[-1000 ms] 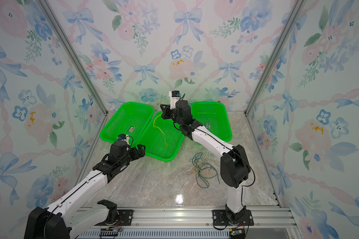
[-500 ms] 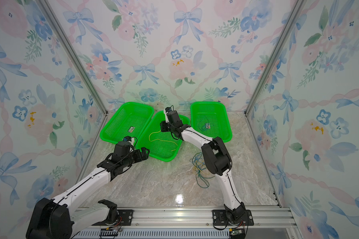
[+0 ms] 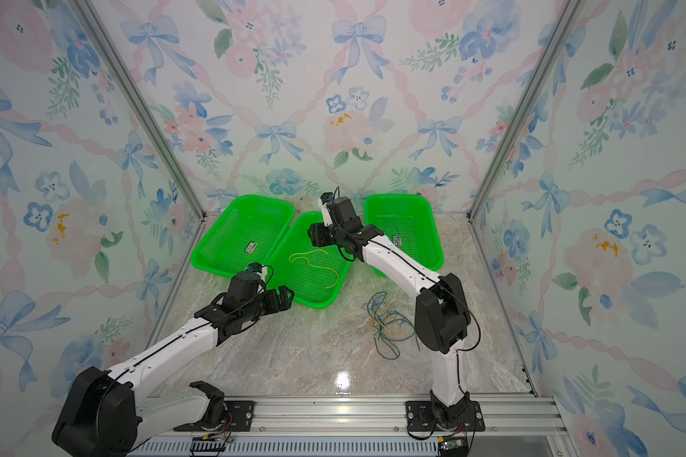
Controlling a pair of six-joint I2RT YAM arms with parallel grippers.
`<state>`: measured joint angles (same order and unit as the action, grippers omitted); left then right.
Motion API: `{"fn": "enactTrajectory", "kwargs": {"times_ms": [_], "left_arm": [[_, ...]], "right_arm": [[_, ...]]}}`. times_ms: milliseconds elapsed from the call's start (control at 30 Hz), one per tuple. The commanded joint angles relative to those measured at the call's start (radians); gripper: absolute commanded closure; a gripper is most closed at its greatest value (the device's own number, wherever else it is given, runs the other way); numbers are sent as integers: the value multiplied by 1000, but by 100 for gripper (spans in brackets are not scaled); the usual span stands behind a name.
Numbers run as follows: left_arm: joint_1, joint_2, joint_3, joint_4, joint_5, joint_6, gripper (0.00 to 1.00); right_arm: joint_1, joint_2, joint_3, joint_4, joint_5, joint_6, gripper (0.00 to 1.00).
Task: Untangle and sort cables by color
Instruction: Place the cable in the bin, then move the bin to the center of the board.
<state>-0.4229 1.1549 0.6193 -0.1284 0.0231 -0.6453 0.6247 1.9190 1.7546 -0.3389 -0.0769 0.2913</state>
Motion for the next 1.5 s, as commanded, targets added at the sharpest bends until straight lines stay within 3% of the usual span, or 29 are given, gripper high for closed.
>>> {"fn": "enactTrajectory", "kwargs": {"times_ms": [0, 133, 233, 400, 533, 600, 667, 800, 933, 1167, 1467], "left_arm": [[-3, -16, 32, 3, -40, 31, 2], [-2, -6, 46, 5, -55, 33, 2], [-4, 1, 52, 6, -67, 38, 2], [-2, 2, 46, 4, -95, 52, 2], [-4, 2, 40, 6, -108, 48, 2], [-5, 4, 40, 5, -112, 51, 2], [-5, 4, 43, 3, -115, 54, 2], [-7, 0, 43, 5, -120, 44, 2], [-16, 12, 37, 6, -129, 39, 2], [-38, 19, 28, 7, -148, 17, 2], [-67, -4, 13, 6, -151, 4, 2]], "right_arm": [[-8, -28, -83, -127, 43, -26, 28], [32, -23, -78, -273, 221, -74, 28], [51, 3, -61, -364, 252, -8, 28], [70, -15, -206, -276, 327, 220, 32], [74, 9, -245, -223, 330, 257, 36], [68, 37, -238, -217, 339, 246, 43], [63, 66, -215, -227, 376, 206, 57], [41, 114, -139, -267, 401, 126, 66], [7, 188, -42, -299, 411, 15, 81], [-25, 320, 187, -405, 468, -56, 77], [-61, 353, 258, -380, 519, -5, 77]]}}
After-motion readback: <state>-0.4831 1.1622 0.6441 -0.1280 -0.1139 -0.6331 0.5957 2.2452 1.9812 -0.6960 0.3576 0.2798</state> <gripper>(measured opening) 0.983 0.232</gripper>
